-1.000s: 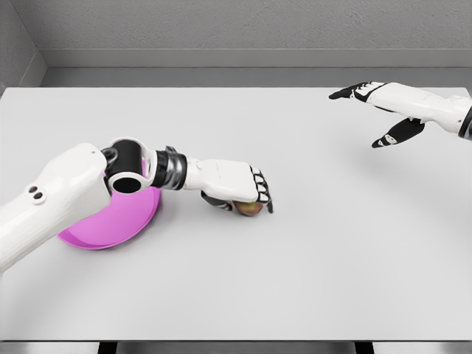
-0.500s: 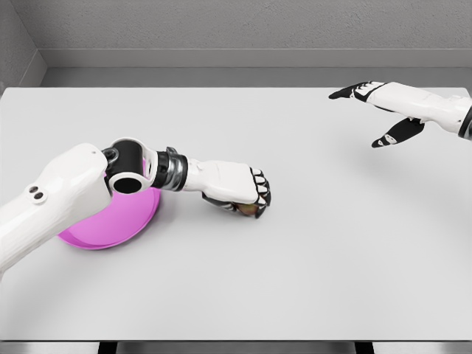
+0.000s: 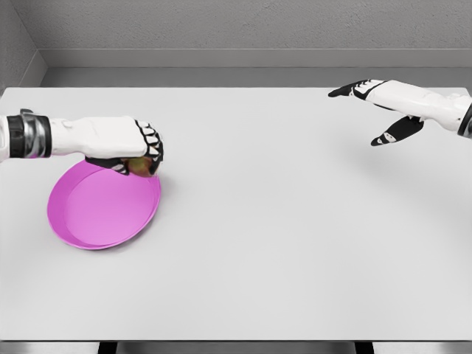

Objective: Put the apple on the plate with both arms

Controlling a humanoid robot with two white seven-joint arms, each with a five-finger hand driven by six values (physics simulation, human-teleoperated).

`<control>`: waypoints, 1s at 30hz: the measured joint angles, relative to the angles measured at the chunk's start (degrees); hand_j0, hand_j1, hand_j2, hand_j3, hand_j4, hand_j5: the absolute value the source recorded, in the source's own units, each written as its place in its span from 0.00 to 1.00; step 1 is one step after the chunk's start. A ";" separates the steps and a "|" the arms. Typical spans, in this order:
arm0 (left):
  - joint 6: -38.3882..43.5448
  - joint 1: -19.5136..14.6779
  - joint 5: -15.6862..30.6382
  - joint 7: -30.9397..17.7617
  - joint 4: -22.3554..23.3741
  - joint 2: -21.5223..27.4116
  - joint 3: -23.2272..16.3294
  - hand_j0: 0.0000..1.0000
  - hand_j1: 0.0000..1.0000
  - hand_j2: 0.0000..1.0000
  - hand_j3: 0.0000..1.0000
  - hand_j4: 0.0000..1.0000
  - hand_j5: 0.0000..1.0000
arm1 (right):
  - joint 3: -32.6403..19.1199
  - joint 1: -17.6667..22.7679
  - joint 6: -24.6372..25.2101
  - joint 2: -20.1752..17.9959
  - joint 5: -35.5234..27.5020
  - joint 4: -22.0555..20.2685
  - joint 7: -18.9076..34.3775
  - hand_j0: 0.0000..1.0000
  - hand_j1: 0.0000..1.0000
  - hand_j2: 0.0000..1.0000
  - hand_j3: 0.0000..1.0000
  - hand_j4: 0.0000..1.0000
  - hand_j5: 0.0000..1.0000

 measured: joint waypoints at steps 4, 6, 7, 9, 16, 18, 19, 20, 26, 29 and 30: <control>-0.02 2.38 0.24 -0.32 0.27 3.70 0.60 0.48 0.48 0.48 0.48 0.48 0.48 | 0.00 0.09 0.00 0.01 0.00 0.00 0.00 1.00 1.00 1.00 1.00 1.00 1.00; 0.01 2.82 0.34 -0.35 1.54 4.12 0.67 0.62 0.62 0.62 0.62 0.62 0.62 | 0.00 0.09 0.00 -0.02 0.00 0.00 0.00 1.00 1.00 1.00 1.00 1.00 1.00; 0.00 3.17 0.34 -0.36 2.36 4.14 0.69 0.70 0.70 0.70 0.70 0.70 0.70 | 0.00 0.09 0.00 -0.03 0.00 0.00 0.00 1.00 1.00 1.00 1.00 1.00 1.00; 0.02 3.17 0.37 -0.35 3.60 3.87 0.72 0.85 0.85 0.85 0.85 0.85 0.85 | 0.00 0.09 0.00 -0.04 0.00 0.00 0.00 1.00 1.00 1.00 1.00 1.00 1.00; 0.06 3.08 0.70 -0.22 5.38 3.40 0.79 1.00 1.00 1.00 1.00 1.00 1.00 | 0.03 0.18 0.00 -0.13 0.01 -0.01 0.00 1.00 1.00 1.00 1.00 1.00 1.00; 0.04 2.64 1.38 -0.07 7.40 3.01 1.95 1.00 1.00 1.00 1.00 1.00 1.00 | 0.06 0.18 0.00 -0.14 0.00 -0.04 0.00 1.00 1.00 1.00 1.00 1.00 1.00; 0.04 2.55 1.63 -0.02 8.82 2.89 3.54 1.00 1.00 1.00 1.00 1.00 1.00 | 0.07 0.18 0.00 -0.14 0.01 -0.06 0.00 1.00 1.00 1.00 1.00 1.00 1.00; 0.05 2.55 1.83 0.02 10.42 2.81 5.22 1.00 1.00 1.00 1.00 1.00 1.00 | 0.07 0.18 0.00 -0.14 0.01 -0.07 0.00 1.00 1.00 1.00 1.00 1.00 1.00; 0.07 1.67 4.87 0.16 22.25 -0.30 10.34 1.00 1.00 1.00 1.00 1.00 1.00 | 0.09 0.26 0.00 -0.12 0.01 -0.26 0.00 1.00 1.00 1.00 1.00 1.00 1.00; 0.06 1.41 5.74 0.12 27.16 -2.67 10.94 1.00 1.00 1.00 1.00 1.00 1.00 | 0.09 0.35 0.00 -0.14 0.01 -0.43 0.00 1.00 1.00 1.00 1.00 1.00 1.00; 0.05 1.41 5.89 0.12 27.99 -3.07 11.03 1.00 1.00 1.00 1.00 1.00 1.00 | 0.09 0.35 0.00 -0.14 0.01 -0.46 0.00 1.00 1.00 1.00 1.00 1.00 1.00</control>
